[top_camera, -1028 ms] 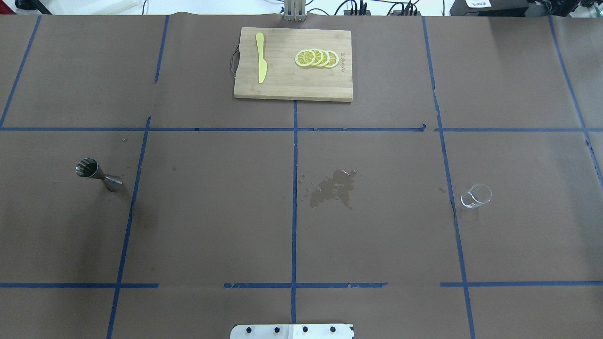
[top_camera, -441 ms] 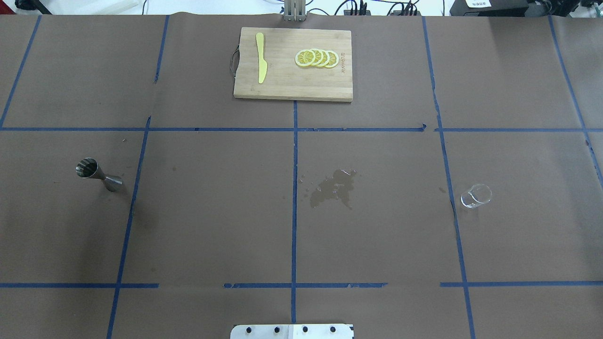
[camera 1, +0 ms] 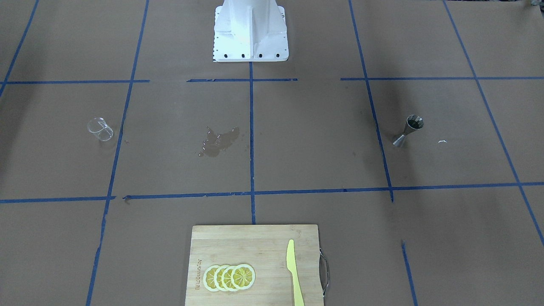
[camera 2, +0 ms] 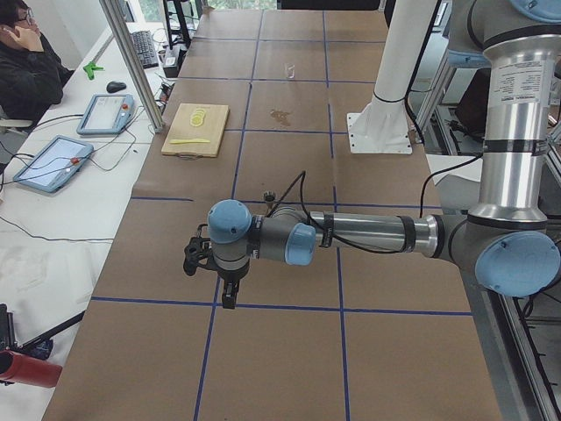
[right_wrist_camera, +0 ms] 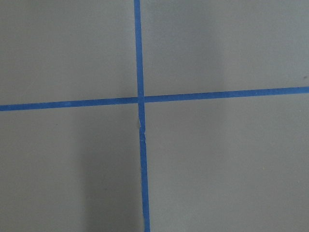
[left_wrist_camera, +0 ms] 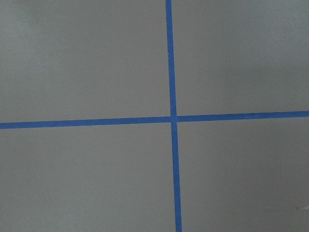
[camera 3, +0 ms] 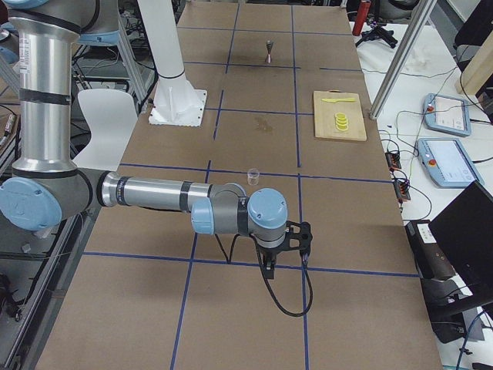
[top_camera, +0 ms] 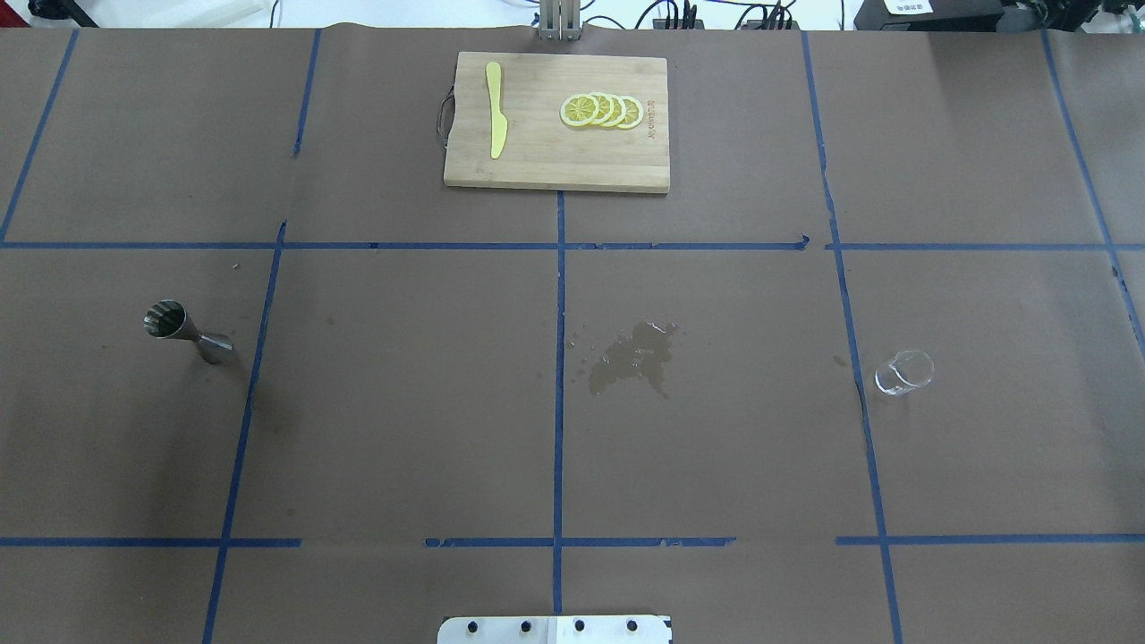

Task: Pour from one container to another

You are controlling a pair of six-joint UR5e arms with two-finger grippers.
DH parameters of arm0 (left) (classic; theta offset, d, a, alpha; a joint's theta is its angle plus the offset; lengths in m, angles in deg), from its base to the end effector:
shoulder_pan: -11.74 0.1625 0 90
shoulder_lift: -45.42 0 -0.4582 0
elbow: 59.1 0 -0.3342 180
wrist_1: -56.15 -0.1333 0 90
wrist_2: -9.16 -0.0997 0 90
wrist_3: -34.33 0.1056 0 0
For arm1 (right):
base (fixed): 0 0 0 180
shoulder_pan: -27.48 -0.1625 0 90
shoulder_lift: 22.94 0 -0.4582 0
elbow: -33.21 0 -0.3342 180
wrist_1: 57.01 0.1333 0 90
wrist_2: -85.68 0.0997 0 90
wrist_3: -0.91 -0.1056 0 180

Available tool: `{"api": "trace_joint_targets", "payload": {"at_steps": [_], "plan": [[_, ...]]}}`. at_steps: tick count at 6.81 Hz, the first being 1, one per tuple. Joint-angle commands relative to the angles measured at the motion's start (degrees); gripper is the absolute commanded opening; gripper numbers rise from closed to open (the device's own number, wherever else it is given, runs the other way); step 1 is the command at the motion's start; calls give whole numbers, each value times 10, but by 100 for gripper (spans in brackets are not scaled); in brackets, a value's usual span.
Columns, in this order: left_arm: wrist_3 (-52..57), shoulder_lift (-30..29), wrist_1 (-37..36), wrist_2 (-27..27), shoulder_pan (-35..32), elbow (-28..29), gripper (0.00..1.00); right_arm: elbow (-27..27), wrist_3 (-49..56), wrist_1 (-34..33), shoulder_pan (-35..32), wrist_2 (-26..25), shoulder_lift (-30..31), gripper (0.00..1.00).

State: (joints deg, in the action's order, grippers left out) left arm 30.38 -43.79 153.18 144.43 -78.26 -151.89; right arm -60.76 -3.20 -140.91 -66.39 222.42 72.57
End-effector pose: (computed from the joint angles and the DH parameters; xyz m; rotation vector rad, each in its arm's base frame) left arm -0.0583 -0.4378 0.6667 0.1220 0.7930 -0.0029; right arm 0.0829 -0.3905 0.6918 0.0734 -0.8158 0.0989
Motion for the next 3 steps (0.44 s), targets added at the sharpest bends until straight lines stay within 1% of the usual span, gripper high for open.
{"api": "trace_joint_targets", "payload": {"at_steps": [1,2,3], "plan": [[0,0,0,0,0,0,100,-3,3,-29,2,6,0,100],[0,0,0,0,0,0,100,-12,10,-66,8,6,-2,100],[0,1,0,0,0,1,100,-18,10,-67,9,7,0,100]]}}
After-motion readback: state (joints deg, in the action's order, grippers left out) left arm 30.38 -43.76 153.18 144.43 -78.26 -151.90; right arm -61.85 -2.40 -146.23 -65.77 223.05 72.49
